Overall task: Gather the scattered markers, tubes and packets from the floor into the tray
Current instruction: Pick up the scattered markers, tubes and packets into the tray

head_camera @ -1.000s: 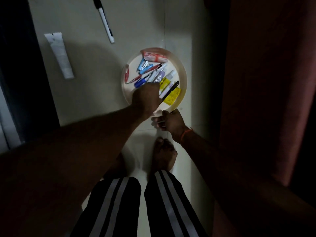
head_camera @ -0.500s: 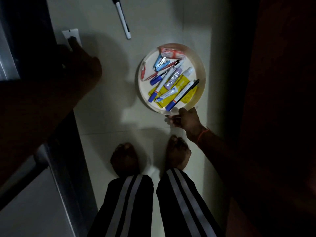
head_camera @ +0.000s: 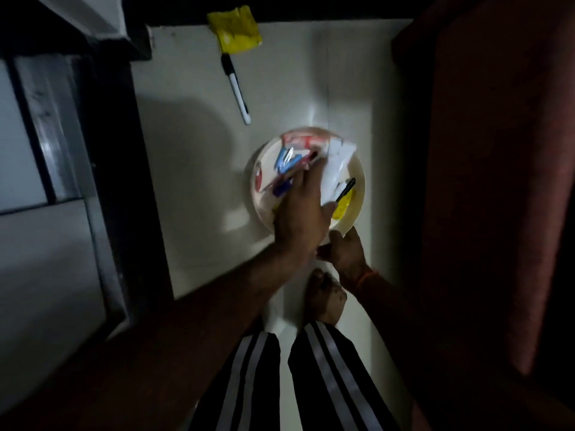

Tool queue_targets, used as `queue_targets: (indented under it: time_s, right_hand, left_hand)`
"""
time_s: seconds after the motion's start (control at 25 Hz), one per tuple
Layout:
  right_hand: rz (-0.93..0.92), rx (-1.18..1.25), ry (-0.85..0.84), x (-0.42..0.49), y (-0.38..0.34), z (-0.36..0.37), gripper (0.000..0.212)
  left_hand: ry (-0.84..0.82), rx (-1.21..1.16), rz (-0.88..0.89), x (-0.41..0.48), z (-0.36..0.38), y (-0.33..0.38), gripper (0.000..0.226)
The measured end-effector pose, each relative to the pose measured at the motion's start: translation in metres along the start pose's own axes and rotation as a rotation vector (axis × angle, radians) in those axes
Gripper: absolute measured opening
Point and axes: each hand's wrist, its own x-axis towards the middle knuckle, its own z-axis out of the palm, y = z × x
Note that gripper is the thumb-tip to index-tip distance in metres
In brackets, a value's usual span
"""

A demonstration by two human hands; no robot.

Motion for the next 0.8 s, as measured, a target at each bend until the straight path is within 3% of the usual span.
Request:
queue_targets:
  time_s: [0.08, 0.16, 0.28, 0.36, 0.48, 0.64, 0.8]
  right_hand:
    - [-0.044, -0.053, -0.031, -0.022, -0.009, -0.009, 0.029]
    - [-0.038, 0.029, -0.116, -0.040, -0.027, -0.021, 0.024]
    - [-0.037, -0.027, -0.161, -0.036, -0.062, -0.036, 0.021]
    - [0.005, -0.131, -0.115, -0.020, -0.086, -0.040, 0.021]
    - [0.041, -0.197, -0.051, 0.000, -0.116, -0.047, 0.023]
    - [0.027, -0.195, 0.015, 0.030, -0.140, -0.041, 0.026]
    - [-0.021, -0.137, 0.023, 0.059, -0.149, -0.016, 0.019]
  left_hand:
    - [-0.126, 0.076, -0.146, -0.015, 0.010, 0.012, 0.097]
    - [-0.129, 0.173, -0.192, -0.037, 0.007, 0.031, 0.091]
    - [0.019, 0.216, 0.075, -0.067, -0.009, 0.054, 0.061]
    - [0.137, 0.068, 0.164, -0.076, -0.020, 0.054, 0.048]
    - [0.244, 0.007, 0.189, -0.078, -0.035, 0.029, 0.036]
    - [0.228, 0.154, 0.173, -0.048, -0.067, -0.008, 0.031]
    - [0.181, 0.162, -0.027, 0.028, -0.079, -0.065, 0.027]
